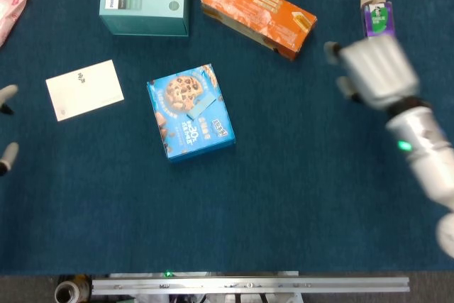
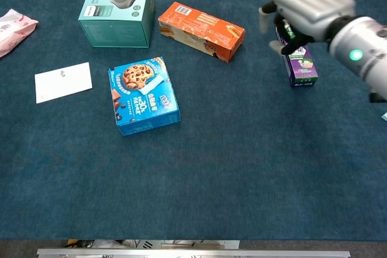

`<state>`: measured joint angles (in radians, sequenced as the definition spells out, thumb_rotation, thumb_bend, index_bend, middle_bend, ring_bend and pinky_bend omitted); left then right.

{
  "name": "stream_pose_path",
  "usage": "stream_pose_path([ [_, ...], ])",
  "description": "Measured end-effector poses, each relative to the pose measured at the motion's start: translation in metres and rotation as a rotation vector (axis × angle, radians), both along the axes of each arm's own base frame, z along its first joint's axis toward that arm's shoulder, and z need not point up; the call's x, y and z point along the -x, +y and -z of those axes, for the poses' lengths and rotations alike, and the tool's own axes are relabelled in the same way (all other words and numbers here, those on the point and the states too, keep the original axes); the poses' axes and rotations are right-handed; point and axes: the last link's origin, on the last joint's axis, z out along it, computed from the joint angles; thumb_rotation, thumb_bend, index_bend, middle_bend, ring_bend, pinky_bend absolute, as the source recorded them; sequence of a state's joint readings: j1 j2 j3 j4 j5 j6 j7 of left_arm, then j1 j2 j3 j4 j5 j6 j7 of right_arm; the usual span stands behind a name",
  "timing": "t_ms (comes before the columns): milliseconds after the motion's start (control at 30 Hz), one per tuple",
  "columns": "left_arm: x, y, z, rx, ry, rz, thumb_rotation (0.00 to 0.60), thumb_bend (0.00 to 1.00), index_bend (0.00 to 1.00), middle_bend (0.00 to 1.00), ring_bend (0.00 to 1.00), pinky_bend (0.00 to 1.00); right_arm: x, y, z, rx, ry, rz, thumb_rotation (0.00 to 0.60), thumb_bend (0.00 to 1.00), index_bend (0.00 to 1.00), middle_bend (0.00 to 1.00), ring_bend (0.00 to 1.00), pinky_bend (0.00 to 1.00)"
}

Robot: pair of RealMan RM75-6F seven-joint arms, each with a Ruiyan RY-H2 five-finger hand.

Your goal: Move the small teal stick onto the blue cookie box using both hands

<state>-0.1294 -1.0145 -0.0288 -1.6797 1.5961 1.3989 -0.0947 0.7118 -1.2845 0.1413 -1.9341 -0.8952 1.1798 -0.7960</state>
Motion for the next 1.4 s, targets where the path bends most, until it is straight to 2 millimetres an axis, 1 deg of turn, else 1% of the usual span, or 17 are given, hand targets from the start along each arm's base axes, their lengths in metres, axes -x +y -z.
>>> stream_pose_path([
  [200, -0.006, 0.018, 0.011, 0.046, 0.011, 0.049, 0.6, 0.34, 0.14, 0.59, 0.65, 0.77, 0.041, 0.027, -0.032, 0.051, -0.002, 0.123, 0.6, 0.37, 0.46, 0.7, 0.62, 0.64],
  [300, -0.008, 0.027, 0.017, 0.07, 0.013, 0.072, 0.6, 0.34, 0.14, 0.69, 0.74, 0.83, 0.055, 0.037, -0.044, 0.089, -0.006, 0.159, 0.6, 0.37, 0.46, 0.7, 0.62, 0.64],
  [367, -0.01, 0.031, 0.02, 0.082, 0.023, 0.092, 0.6, 0.34, 0.14, 0.74, 0.78, 0.86, 0.063, 0.043, -0.052, 0.12, -0.007, 0.177, 0.6, 0.37, 0.46, 0.7, 0.62, 0.64],
  [433, -0.012, 0.033, 0.023, 0.098, 0.03, 0.114, 0.6, 0.35, 0.14, 0.81, 0.84, 0.91, 0.071, 0.051, -0.064, 0.16, -0.009, 0.194, 0.6, 0.37, 0.46, 0.7, 0.62, 0.64],
  [500, -0.015, 0.036, 0.027, 0.115, 0.033, 0.131, 0.6, 0.39, 0.14, 0.85, 0.88, 0.94, 0.078, 0.057, -0.074, 0.194, -0.016, 0.202, 0.6, 0.37, 0.46, 0.7, 0.62, 0.64],
  [533, -0.017, 0.039, 0.03, 0.129, 0.035, 0.142, 0.6, 0.43, 0.14, 0.88, 0.9, 0.96, 0.08, 0.059, -0.078, 0.205, -0.017, 0.203, 0.6, 0.37, 0.46, 0.7, 0.62, 0.64],
  [567, -0.018, 0.04, 0.032, 0.141, 0.038, 0.151, 0.6, 0.48, 0.13, 0.9, 0.92, 0.98, 0.081, 0.061, -0.081, 0.214, -0.017, 0.205, 0.6, 0.37, 0.46, 0.7, 0.62, 0.64],
  [667, -0.023, 0.047, 0.04, 0.2, 0.043, 0.181, 0.6, 0.56, 0.14, 0.95, 0.96, 1.0, 0.086, 0.066, -0.087, 0.231, -0.019, 0.214, 0.6, 0.37, 0.46, 0.7, 0.62, 0.64],
  [833, -0.035, 0.062, 0.053, 0.312, 0.033, 0.237, 0.6, 0.69, 0.13, 0.99, 1.0, 1.0, 0.088, 0.066, -0.089, 0.239, -0.02, 0.221, 0.6, 0.37, 0.46, 0.7, 0.62, 0.64],
  [967, -0.046, 0.075, 0.065, 0.375, 0.051, 0.274, 0.6, 0.75, 0.13, 1.0, 1.0, 1.0, 0.088, 0.065, -0.088, 0.238, -0.019, 0.22, 0.6, 0.37, 0.46, 0.7, 0.62, 0.64],
  [1067, -0.051, 0.083, 0.073, 0.414, 0.071, 0.277, 0.6, 0.79, 0.13, 1.0, 1.0, 1.0, 0.089, 0.065, -0.087, 0.236, -0.017, 0.222, 0.6, 0.37, 0.46, 0.68, 0.62, 0.64],
  [1233, -0.053, 0.095, 0.089, 0.482, 0.122, 0.239, 0.6, 0.81, 0.13, 1.0, 1.0, 1.0, 0.093, 0.065, -0.087, 0.24, -0.018, 0.232, 0.6, 0.37, 0.46, 0.66, 0.62, 0.64],
  [1400, -0.055, 0.104, 0.101, 0.495, 0.156, 0.201, 0.6, 0.81, 0.13, 1.0, 1.0, 1.0, 0.099, 0.064, -0.087, 0.239, -0.012, 0.243, 0.6, 0.37, 0.46, 0.65, 0.63, 0.64],
])
